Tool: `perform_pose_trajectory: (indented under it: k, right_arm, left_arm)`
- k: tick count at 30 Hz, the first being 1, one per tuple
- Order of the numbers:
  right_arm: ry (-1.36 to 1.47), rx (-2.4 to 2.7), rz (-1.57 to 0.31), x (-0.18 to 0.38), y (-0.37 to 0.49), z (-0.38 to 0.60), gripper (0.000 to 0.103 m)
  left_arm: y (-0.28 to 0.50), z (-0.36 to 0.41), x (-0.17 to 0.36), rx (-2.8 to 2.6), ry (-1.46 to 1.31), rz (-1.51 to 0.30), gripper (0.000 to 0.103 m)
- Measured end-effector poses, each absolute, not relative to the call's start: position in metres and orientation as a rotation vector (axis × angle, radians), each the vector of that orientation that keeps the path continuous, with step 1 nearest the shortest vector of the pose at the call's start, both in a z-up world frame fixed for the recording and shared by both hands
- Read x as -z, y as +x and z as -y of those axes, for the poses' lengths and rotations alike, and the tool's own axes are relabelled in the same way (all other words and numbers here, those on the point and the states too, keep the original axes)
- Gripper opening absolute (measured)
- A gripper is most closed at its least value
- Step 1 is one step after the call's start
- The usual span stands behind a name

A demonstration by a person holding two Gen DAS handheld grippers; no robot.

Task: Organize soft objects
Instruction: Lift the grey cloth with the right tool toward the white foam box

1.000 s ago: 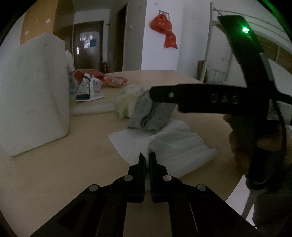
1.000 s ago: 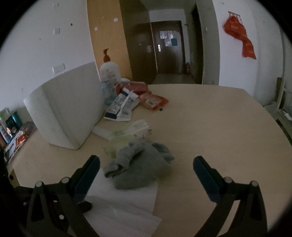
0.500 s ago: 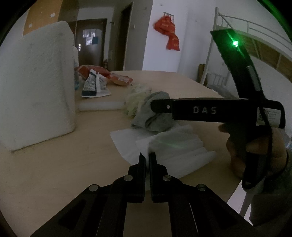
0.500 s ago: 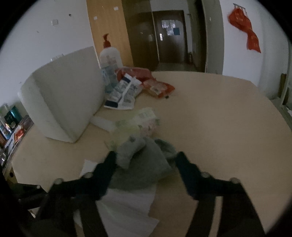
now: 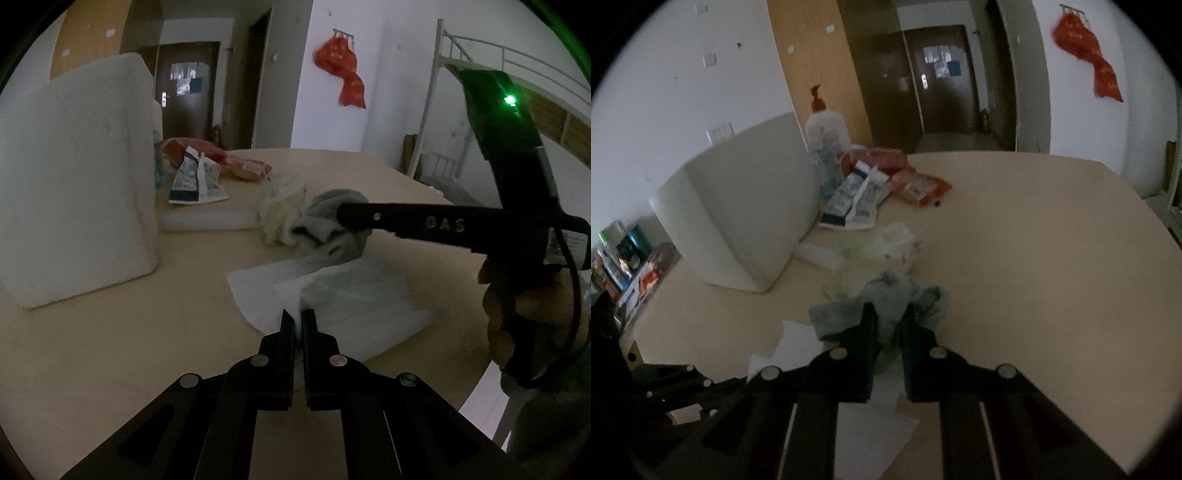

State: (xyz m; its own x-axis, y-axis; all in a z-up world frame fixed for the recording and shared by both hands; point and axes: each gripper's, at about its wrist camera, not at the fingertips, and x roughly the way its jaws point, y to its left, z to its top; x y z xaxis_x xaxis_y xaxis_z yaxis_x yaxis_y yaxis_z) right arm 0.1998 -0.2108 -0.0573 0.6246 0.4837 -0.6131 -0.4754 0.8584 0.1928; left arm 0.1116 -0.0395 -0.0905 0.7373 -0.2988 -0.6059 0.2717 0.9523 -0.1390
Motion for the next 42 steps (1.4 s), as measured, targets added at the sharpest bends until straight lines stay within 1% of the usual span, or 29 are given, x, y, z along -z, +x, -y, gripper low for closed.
perform_pose_trajectory:
  k: [21,28,35,42]
  right_arm:
    - [0.059,-0.493,-0.512,0.001,0.154,0.252,0.015]
    - [0.061,-0.502,-0.482,-0.007,0.136,0.255,0.015]
    - [0.067,-0.506,-0.471,-0.009,0.128,0.26,0.015]
    - [0.062,-0.513,-0.439,-0.018,0.117,0.26,0.015]
  left_arm:
    - [0.078,0.016,0.029,0.225,-0.058,-0.499,0.004]
    - [0.066,0.017,0.014,0.217,-0.049,-0.463,0.001]
    - [0.054,0.02,0.009,0.207,-0.02,-0.44,0.0]
    - [0.049,0.013,-0.007,0.176,-0.024,-0.412,0.0]
